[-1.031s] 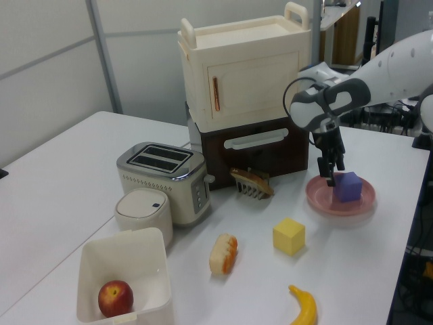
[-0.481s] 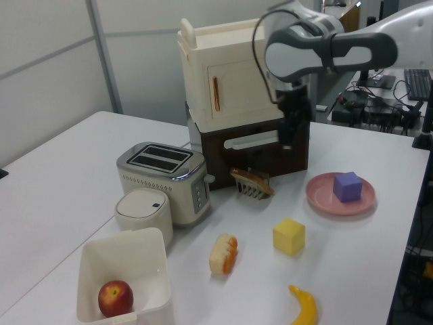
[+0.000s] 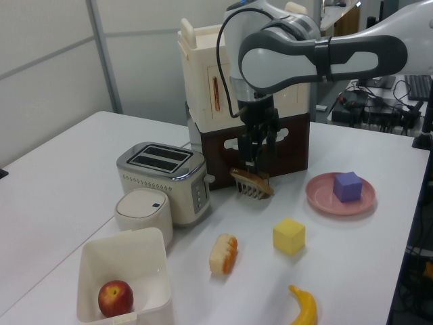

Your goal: Put the purple cube on a plate

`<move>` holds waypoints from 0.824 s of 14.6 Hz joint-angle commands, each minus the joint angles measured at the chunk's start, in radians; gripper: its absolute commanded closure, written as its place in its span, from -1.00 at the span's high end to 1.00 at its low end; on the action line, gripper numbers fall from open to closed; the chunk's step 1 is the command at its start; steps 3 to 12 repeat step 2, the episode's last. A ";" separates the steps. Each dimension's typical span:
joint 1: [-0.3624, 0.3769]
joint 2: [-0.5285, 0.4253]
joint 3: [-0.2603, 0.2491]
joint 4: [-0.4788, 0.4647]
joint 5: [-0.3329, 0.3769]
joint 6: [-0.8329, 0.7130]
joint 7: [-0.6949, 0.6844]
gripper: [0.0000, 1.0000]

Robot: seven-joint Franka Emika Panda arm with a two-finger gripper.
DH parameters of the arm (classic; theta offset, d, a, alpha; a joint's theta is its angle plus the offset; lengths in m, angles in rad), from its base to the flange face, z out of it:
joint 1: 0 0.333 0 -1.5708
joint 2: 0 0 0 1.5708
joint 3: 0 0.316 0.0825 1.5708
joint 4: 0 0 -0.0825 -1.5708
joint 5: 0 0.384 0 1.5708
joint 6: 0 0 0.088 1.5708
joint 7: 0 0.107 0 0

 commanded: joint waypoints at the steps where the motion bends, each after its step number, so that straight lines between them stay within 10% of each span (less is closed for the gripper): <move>1: -0.028 0.006 0.048 0.052 -0.006 -0.027 0.014 1.00; 12: -0.028 0.001 0.048 0.055 -0.005 -0.040 0.032 1.00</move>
